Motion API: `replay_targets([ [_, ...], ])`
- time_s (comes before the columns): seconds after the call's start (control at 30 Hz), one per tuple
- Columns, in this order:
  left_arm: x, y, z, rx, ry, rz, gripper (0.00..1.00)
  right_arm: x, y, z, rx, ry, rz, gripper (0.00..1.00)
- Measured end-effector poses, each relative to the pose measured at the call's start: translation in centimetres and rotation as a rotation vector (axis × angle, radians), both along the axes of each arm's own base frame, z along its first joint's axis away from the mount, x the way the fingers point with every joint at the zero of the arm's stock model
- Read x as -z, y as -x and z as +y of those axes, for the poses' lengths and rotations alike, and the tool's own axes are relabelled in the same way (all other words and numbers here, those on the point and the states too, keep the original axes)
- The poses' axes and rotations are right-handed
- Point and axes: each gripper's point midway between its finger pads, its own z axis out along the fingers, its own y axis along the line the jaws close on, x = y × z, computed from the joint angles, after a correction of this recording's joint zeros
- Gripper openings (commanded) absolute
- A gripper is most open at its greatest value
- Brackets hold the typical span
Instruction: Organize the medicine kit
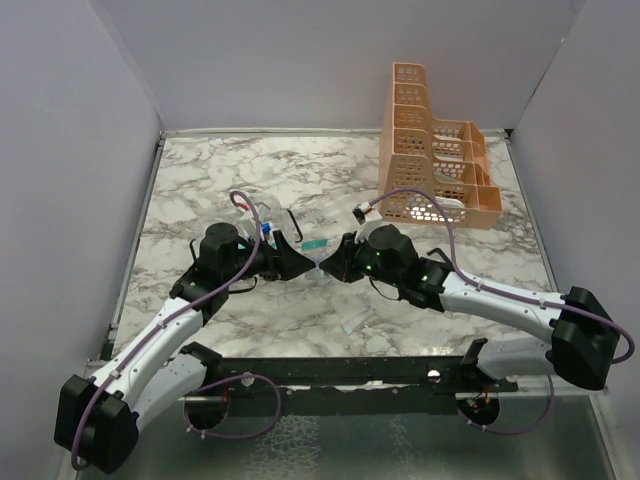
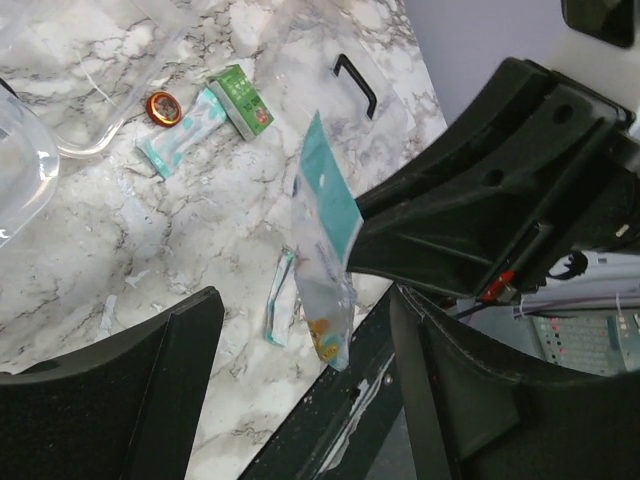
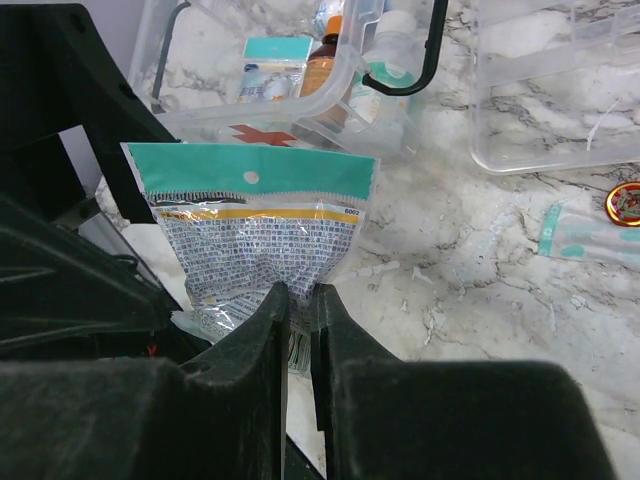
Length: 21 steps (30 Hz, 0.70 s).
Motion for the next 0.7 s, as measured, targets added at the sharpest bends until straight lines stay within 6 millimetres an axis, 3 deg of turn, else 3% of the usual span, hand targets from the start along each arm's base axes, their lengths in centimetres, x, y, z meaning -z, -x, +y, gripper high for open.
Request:
replay_targets([
  [0.1, 0.5, -0.5, -0.2, -0.019, -0.007, 0.016, 0.6, -0.2, 0.2, 0.2, -0.007, -0.015, 0.011, 0.11],
  [0.2, 1.1, -0.7, -0.5, -0.025, -0.014, 0.041, 0.37, -0.3, 0.3, 0.4, -0.009, -0.027, 0.019, 0.11],
  [0.3, 1.1, -0.8, -0.8, -0.023, -0.008, 0.046, 0.23, 0.1, 0.3, 0.4, -0.008, -0.022, 0.029, 0.12],
  [0.47, 1.3, -0.8, -0.8, -0.032, -0.014, 0.048, 0.17, 0.9, 0.1, 0.6, -0.019, 0.009, 0.026, 0.12],
  [0.6, 1.4, -1.1, -0.7, -0.049, -0.023, 0.046, 0.0, 0.8, -0.2, 0.8, -0.03, 0.034, 0.01, 0.14],
  [0.7, 1.6, -1.1, -0.5, -0.057, -0.036, 0.041, 0.0, 1.0, -0.1, 0.7, -0.037, 0.048, 0.003, 0.22],
])
